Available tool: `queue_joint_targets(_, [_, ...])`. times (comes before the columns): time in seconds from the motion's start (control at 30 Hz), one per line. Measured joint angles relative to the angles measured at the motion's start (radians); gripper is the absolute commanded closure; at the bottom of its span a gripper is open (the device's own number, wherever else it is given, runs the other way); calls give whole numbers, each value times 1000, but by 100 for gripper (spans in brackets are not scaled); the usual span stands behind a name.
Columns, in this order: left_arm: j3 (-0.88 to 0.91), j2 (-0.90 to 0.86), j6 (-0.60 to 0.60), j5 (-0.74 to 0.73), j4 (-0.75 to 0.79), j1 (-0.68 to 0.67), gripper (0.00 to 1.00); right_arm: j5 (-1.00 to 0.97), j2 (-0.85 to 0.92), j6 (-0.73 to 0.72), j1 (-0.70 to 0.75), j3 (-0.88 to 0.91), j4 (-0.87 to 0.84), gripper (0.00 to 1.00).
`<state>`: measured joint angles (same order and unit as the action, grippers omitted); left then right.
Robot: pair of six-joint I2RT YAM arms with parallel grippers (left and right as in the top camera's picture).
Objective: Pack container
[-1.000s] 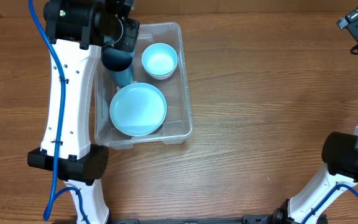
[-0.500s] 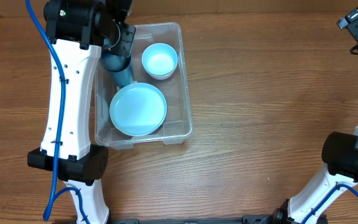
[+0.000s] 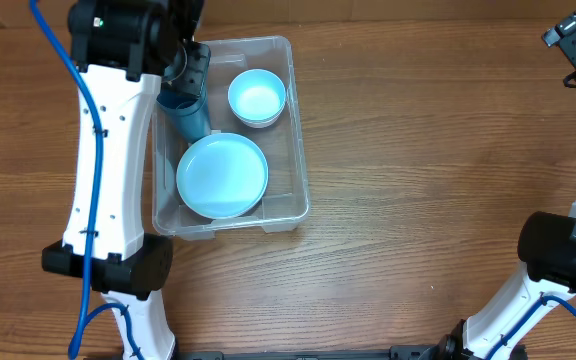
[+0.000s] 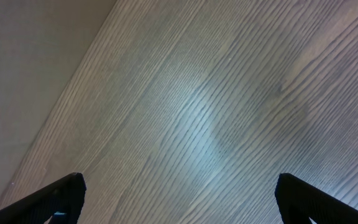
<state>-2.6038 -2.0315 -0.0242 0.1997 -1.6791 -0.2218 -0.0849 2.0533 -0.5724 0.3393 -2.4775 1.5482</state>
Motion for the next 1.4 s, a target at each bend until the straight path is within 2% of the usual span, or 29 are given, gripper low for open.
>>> queue_joint_targets(0.07, [0, 45, 23, 1, 0, 26, 0, 0, 0, 0, 0, 0, 0, 0])
queue_joint_targets(0.33, [-1, 289, 109, -9, 4, 195, 0, 0, 0, 0, 0, 0, 0, 0])
queue_joint_targets(1.27, [-1, 265, 127, -31, 2, 203, 0, 0, 0, 0, 0, 0, 0, 0])
queue_joint_targets(1.33, [3, 282, 127, -31, 24, 205, 0, 0, 0, 0, 0, 0, 0, 0])
queue_joint_targets(1.4, [35, 340, 138, -34, 109, 212, 0, 0, 0, 0, 0, 0, 0, 0])
